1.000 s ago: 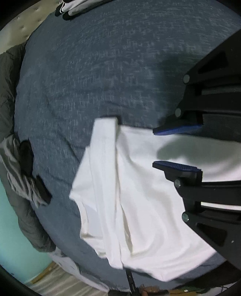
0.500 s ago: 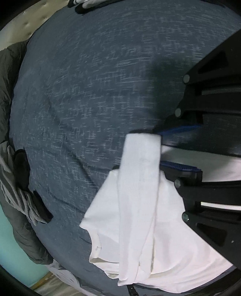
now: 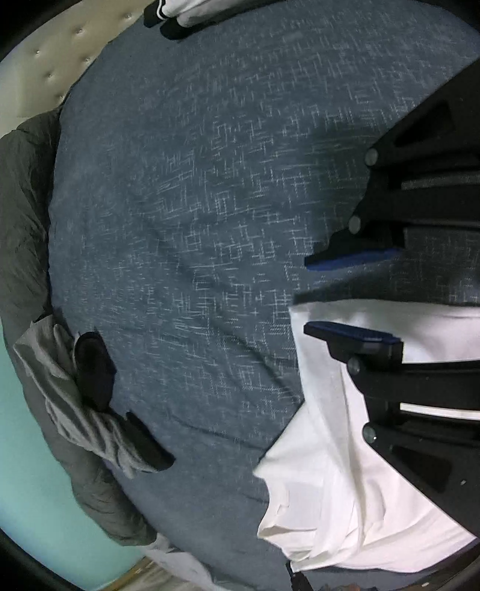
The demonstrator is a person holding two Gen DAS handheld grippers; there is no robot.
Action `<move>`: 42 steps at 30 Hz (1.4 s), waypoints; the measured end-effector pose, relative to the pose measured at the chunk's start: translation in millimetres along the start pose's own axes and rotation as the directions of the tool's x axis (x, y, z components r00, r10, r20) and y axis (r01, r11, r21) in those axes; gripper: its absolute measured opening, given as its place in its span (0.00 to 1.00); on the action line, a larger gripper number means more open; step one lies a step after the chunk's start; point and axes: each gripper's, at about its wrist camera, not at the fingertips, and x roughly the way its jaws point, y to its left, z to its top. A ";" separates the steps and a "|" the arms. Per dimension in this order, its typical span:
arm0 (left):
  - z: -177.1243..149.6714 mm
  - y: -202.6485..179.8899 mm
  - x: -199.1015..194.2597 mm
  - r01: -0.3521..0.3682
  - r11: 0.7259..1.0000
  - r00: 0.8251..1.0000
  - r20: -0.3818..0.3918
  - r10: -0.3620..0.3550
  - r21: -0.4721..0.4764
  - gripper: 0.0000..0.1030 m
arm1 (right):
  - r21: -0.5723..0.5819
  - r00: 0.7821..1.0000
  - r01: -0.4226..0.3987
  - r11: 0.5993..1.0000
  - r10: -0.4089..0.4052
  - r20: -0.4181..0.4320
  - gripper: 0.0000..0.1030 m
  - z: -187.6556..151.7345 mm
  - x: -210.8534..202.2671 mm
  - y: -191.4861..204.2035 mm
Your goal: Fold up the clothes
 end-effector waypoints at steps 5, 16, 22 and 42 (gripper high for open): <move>-11.5 0.2 -9.4 -0.026 0.995 1.000 0.002 0.026 0.093 0.23 | -0.043 1.000 -0.023 0.999 0.022 -0.017 0.36 -11.6 -3.6 -9.2; -21.5 -25.6 1.8 -0.019 0.973 1.000 -0.009 0.022 0.228 0.38 | -0.109 0.999 -0.053 0.993 0.052 -0.011 0.50 -15.5 3.6 5.4; -8.4 -27.8 6.0 -0.013 0.977 1.000 0.017 0.009 0.215 0.39 | -0.143 0.998 -0.061 0.988 0.062 0.000 0.50 -6.2 13.0 17.6; -7.6 -29.9 4.1 0.050 0.980 0.998 0.030 -0.057 0.194 0.00 | -0.157 0.988 -0.092 0.983 0.110 0.111 0.04 -8.5 -14.3 12.0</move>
